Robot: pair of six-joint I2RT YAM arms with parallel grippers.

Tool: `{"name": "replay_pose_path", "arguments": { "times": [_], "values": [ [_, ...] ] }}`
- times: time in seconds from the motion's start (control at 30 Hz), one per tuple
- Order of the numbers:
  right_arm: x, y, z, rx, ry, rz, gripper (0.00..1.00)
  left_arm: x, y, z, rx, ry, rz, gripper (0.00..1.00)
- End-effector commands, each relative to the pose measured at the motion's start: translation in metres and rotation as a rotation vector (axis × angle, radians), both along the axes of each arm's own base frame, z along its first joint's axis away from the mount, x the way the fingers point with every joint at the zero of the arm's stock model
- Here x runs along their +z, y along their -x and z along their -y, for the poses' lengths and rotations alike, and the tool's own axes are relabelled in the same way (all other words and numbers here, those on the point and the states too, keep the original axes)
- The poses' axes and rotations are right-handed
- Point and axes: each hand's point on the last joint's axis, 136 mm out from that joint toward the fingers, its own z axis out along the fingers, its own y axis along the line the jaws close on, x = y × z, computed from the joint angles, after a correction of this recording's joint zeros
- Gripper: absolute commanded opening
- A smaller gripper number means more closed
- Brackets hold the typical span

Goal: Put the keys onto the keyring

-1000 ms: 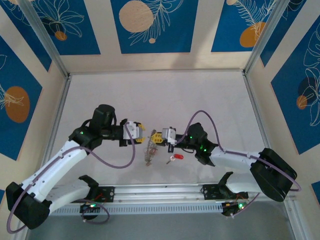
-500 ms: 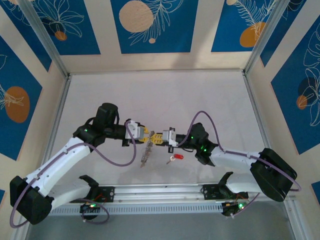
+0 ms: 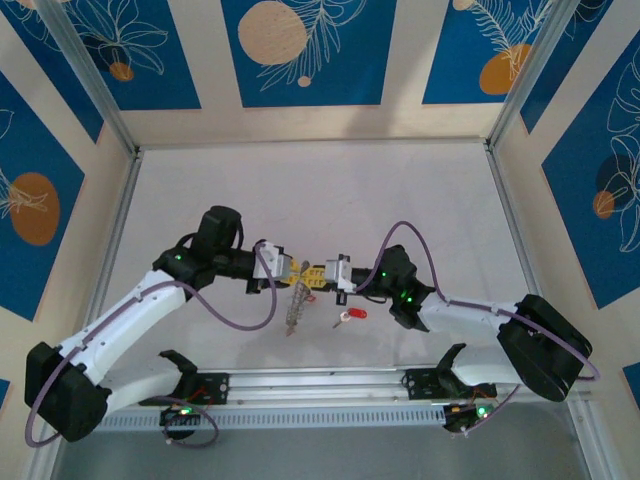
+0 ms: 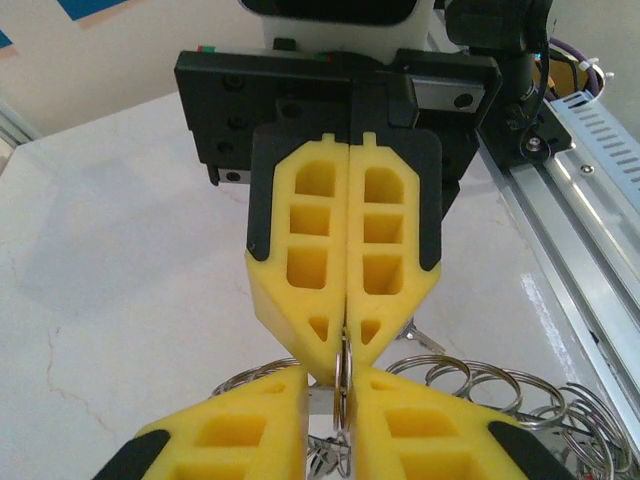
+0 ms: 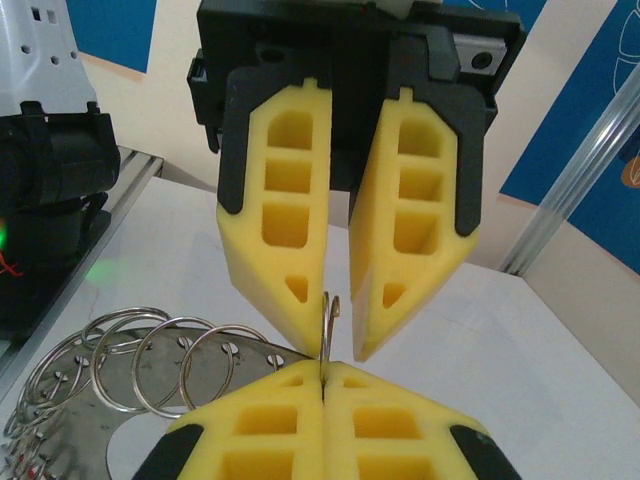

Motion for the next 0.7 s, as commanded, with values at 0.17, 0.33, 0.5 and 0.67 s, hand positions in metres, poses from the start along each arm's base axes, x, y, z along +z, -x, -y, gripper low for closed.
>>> {"name": "replay_pose_path", "arguments": {
  "times": [0.17, 0.33, 0.5, 0.67],
  "values": [
    [0.022, -0.004, 0.000, -0.003, -0.061, 0.051, 0.00, 0.000, 0.004, -0.002, -0.036, 0.008, 0.033, 0.00],
    [0.008, -0.028, 0.001, -0.150, 0.000, -0.015, 0.17, -0.001, 0.001, -0.007, -0.008, -0.042, 0.126, 0.00],
    [-0.002, -0.024, -0.002, -0.153, 0.040, 0.010, 0.20, -0.010, -0.004, -0.011, 0.028, -0.159, 0.247, 0.00],
    [-0.004, -0.020, -0.008, -0.139, 0.068, 0.032, 0.20, -0.007, -0.002, -0.009, 0.019, -0.166, 0.249, 0.00]
  ]
}}
